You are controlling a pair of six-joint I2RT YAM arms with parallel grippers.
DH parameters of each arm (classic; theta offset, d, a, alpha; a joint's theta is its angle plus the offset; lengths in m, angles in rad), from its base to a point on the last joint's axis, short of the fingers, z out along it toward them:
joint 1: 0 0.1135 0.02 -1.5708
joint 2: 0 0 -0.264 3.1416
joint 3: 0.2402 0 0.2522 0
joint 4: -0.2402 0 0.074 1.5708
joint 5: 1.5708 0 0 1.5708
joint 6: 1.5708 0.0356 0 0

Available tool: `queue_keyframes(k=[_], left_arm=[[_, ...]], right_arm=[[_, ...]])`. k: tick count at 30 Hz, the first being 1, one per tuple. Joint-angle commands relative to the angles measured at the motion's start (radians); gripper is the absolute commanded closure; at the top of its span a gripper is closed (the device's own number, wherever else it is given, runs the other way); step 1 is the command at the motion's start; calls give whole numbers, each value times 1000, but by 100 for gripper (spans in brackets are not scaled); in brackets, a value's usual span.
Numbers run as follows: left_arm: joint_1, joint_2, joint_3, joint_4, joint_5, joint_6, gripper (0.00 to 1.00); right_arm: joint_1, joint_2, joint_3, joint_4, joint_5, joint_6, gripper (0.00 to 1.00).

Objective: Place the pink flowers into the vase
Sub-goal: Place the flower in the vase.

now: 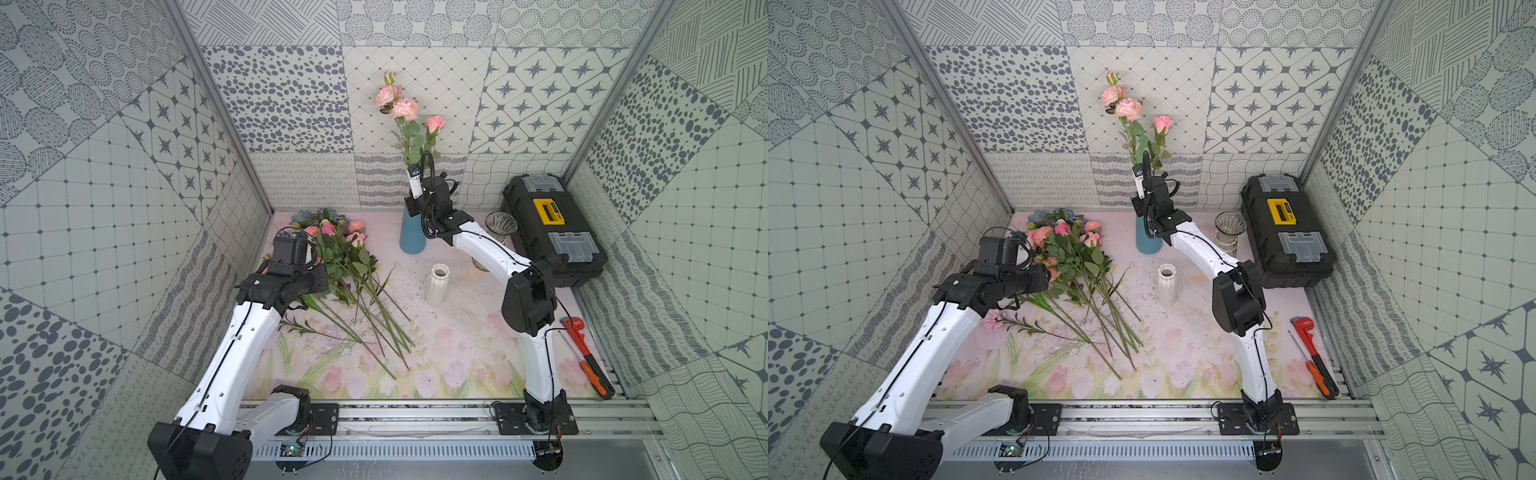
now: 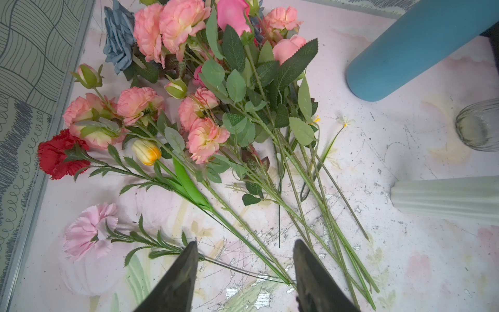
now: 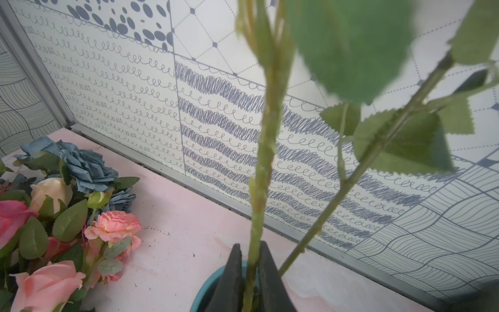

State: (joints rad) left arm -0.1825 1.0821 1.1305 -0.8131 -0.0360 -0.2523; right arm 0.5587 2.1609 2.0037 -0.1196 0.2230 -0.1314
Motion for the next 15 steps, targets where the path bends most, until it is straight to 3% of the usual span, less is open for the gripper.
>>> queue_keyframes(k=[1,4,15], left_arm=[[5,-4,0,32,-8,15,43],[5,-5,2,29,-10,13,42],[5,-2,5,22,-37,7,38]], right_arm=[[3,-52,-10,12,-13,11,82],[2,-53,-11,6,-16,16,71],[0,-137,-61,-14,-75,70,55]])
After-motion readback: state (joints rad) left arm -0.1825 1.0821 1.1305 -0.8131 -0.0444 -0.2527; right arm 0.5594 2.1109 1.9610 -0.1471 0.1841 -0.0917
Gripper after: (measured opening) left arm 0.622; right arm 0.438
